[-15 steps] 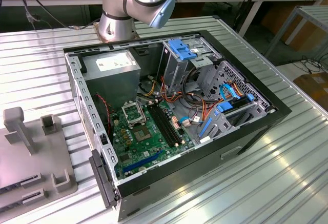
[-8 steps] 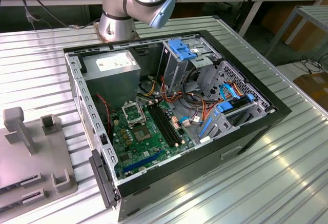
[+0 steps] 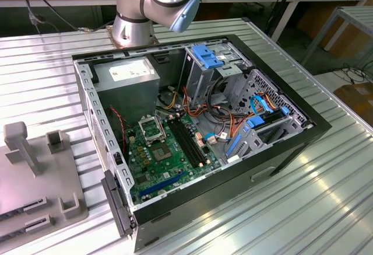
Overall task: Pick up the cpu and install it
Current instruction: 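Pick up the cpu and move it towards the insertion slot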
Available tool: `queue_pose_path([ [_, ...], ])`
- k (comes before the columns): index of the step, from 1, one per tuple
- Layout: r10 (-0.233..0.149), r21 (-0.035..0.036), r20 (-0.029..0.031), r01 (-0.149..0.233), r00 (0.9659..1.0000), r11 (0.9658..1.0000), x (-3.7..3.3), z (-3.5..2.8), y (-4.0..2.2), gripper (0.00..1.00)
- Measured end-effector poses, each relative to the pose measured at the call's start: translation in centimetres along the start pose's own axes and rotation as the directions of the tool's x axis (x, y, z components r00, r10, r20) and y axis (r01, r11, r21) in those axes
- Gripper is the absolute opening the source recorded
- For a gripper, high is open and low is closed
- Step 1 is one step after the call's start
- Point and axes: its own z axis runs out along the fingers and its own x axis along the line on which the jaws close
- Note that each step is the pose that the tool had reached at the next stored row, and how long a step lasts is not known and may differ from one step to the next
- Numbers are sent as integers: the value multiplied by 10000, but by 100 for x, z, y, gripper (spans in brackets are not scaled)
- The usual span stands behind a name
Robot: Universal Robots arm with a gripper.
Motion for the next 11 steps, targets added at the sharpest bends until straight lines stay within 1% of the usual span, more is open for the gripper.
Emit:
queue_pose_path([
  [3, 0, 0, 1, 0, 10000, 10000, 0, -13, 0, 47],
  [11, 0, 0, 0, 0, 10000, 10000, 0, -18, 0, 47],
])
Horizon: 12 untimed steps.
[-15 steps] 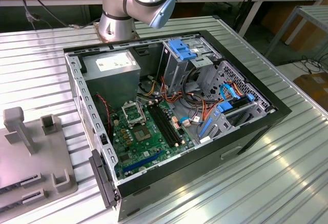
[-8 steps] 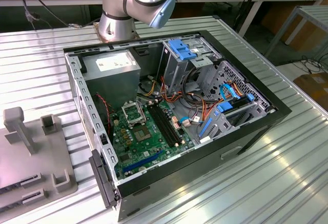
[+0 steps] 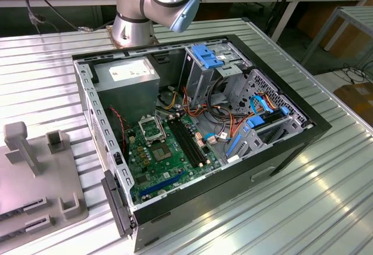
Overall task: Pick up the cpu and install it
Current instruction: 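Pick up the cpu and move it towards the insertion slot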
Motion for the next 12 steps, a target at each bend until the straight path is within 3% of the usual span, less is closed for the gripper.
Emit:
queue_pose_path([
  [12, 0, 0, -1, 0, 10000, 10000, 1, -79, -1, 47],
])
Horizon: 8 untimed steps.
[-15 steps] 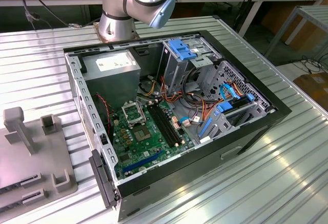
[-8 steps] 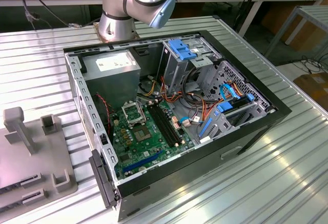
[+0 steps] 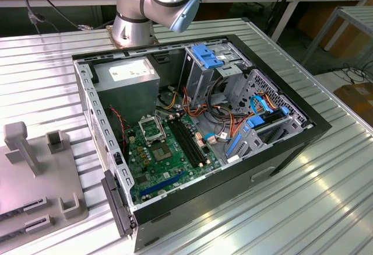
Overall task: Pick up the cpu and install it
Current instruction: 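Pick up the cpu and move it towards the insertion slot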
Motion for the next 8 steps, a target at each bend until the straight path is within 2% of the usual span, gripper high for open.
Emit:
queue_pose_path([
  [8, 0, -1, 0, 0, 10000, 10000, 1, -86, -1, 47],
])
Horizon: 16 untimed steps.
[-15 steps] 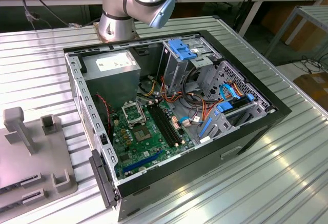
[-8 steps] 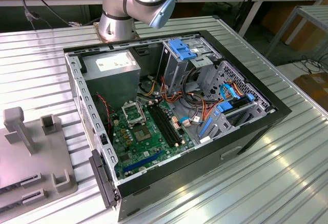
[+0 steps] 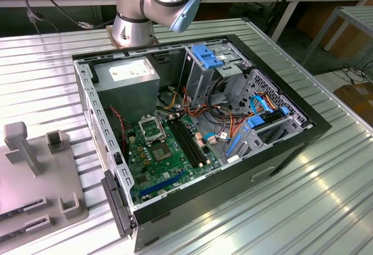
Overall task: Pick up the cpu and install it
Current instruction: 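Pick up the cpu and move it towards the insertion slot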
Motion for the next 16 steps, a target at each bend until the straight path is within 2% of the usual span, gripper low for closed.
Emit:
queue_pose_path([
  [16, 0, -1, 1, 0, 10000, 10000, 1, -158, -3, 47],
])
